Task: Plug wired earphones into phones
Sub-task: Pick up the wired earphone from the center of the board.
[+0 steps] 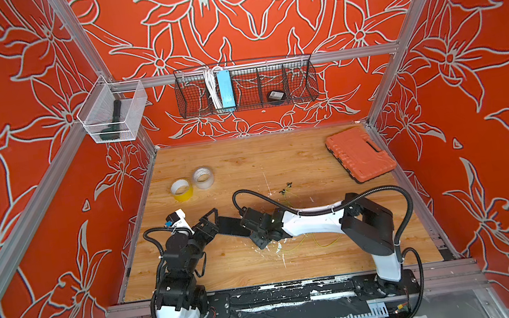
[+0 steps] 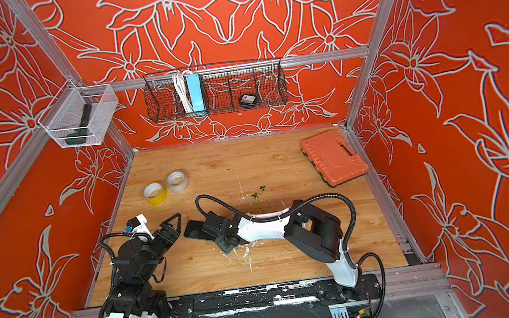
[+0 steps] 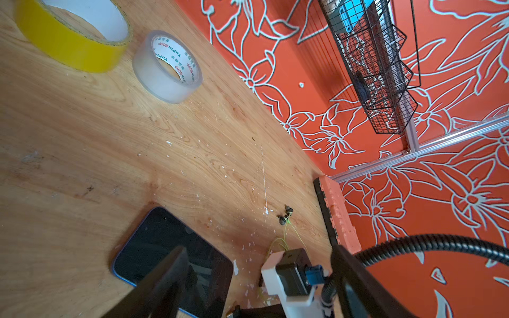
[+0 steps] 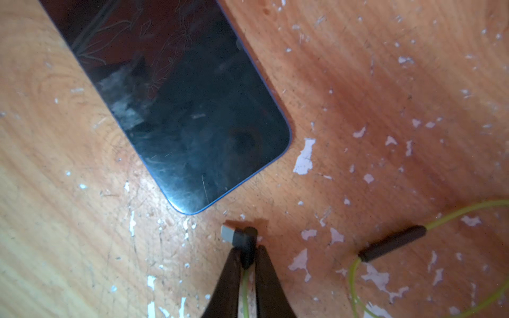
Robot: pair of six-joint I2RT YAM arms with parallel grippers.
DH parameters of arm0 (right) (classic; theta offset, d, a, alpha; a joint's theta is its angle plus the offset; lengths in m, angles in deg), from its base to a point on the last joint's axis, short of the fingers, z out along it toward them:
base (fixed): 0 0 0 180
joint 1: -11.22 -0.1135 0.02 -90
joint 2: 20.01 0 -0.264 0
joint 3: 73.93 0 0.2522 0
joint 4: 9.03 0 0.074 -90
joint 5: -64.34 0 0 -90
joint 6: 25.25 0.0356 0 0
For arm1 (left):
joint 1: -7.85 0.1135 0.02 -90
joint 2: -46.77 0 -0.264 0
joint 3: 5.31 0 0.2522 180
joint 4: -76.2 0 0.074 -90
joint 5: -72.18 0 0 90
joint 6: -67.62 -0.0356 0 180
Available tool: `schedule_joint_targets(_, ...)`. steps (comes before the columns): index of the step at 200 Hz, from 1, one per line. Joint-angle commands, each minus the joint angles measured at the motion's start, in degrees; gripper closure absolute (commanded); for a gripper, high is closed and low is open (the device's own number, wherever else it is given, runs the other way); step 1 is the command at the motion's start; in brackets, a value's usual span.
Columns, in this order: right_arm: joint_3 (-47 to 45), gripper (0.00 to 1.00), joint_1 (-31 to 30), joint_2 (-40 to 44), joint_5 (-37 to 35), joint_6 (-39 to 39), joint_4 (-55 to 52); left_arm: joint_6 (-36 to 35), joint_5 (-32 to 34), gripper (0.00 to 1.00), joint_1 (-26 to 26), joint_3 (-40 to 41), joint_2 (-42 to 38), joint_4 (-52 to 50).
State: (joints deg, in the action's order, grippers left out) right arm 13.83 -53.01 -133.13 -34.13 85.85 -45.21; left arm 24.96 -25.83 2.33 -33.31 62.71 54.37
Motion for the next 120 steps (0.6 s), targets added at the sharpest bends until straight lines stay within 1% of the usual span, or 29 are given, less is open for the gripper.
schedule_joint_targets(1,-0.3,0.90,-0.5,-0.4,-2.0,-0.4,-2.8,-0.8,0.1,0.17,0.1,-1.1,0.3,0.1)
schedule_joint_targets(13,-0.7,0.94,-0.4,0.5,-2.3,-0.5,-2.5,-0.9,-0.1,0.17,0.1,-1.1,0.5,0.2)
schedule_joint_targets(31,-1.5,0.95,-0.4,1.8,-2.8,-0.3,-1.8,-1.7,-1.1,0.18,0.1,-1.8,0.7,0.5)
schedule_joint_targets(46,-2.6,0.96,-0.4,3.7,-3.0,0.3,-0.7,-4.6,-3.9,0.19,0.1,-2.6,1.4,2.0)
schedule_joint_targets(61,-3.8,0.97,-0.5,6.6,-2.9,1.2,0.3,-7.8,-5.7,0.19,0.1,-5.0,3.2,1.4)
schedule_joint_targets(75,-5.4,0.97,-0.1,9.7,-2.7,2.3,2.3,-9.1,-7.6,0.20,0.1,-6.2,5.0,1.4)
schedule_joint_targets(82,-6.1,1.00,0.4,11.3,-2.4,2.9,3.0,-9.1,-8.8,0.21,0.1,-6.2,5.9,2.1)
schedule_joint_targets(104,-9.1,1.00,3.4,17.1,0.3,5.7,5.3,-8.9,-13.5,0.26,-0.2,-5.9,9.9,5.2)
schedule_joint_targets(120,-11.8,1.00,6.4,22.2,2.7,7.6,7.4,-9.6,-15.6,0.28,-2.6,-6.0,13.6,7.6)
